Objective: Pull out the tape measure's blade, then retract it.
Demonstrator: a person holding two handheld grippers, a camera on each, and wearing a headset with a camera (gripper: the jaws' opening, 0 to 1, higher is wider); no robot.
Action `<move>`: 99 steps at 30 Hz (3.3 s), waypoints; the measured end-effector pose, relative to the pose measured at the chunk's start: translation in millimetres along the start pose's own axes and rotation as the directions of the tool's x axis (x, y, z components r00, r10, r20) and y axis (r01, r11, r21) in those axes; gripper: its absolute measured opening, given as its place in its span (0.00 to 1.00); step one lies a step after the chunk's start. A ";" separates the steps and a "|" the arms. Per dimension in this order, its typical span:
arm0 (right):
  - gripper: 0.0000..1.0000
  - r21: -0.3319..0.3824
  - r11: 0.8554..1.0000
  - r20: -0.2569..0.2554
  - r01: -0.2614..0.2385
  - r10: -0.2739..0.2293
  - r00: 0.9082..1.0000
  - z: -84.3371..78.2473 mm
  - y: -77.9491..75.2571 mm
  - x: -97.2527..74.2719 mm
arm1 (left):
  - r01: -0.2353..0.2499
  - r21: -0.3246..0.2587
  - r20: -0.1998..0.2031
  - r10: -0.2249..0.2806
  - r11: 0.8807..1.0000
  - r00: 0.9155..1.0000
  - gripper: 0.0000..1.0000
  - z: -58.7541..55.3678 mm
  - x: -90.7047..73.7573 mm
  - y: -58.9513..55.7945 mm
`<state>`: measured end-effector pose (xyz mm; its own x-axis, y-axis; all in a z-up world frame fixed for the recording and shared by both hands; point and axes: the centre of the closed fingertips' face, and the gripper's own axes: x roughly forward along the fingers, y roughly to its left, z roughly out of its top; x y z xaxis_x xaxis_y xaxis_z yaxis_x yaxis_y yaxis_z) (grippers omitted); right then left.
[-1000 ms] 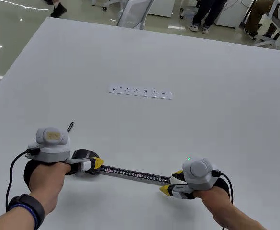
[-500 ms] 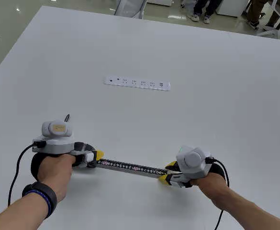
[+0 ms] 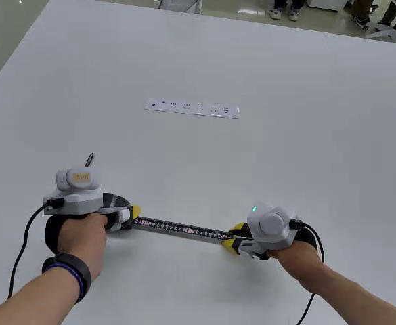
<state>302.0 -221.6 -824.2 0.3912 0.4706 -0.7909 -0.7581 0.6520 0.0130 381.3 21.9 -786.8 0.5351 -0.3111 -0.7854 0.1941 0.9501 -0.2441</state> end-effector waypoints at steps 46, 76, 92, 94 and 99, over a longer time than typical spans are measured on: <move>0.15 -0.115 0.992 -0.006 -0.043 0.043 0.999 15.6 19.0 11.8 | -0.066 0.021 0.027 0.065 0.998 0.997 0.57 -0.6 -1.7 5.4; 0.15 -0.151 0.986 0.001 -0.075 0.076 0.997 45.9 30.1 35.2 | -0.047 0.022 0.017 0.046 0.999 0.999 0.57 -1.9 -4.6 5.9; 0.15 -0.166 0.982 0.009 -0.095 0.098 0.995 61.2 37.1 47.6 | -0.041 0.020 0.013 0.041 0.999 0.999 0.57 -2.4 -4.6 5.4; 0.15 -0.166 0.981 0.010 -0.097 0.100 0.995 62.2 37.9 48.8 | -0.041 0.020 0.012 0.041 0.999 0.999 0.57 -2.4 -4.6 5.4; 0.15 -0.173 0.980 0.009 -0.101 0.104 0.995 65.6 39.2 51.4 | -0.041 0.017 0.012 0.041 0.999 0.999 0.57 -2.5 -4.2 5.6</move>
<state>326.7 -132.9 -824.2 0.3151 0.5410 -0.7798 -0.8723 0.4888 -0.0134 378.2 28.5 -786.3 0.5521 -0.2725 -0.7880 0.1864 0.9615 -0.2018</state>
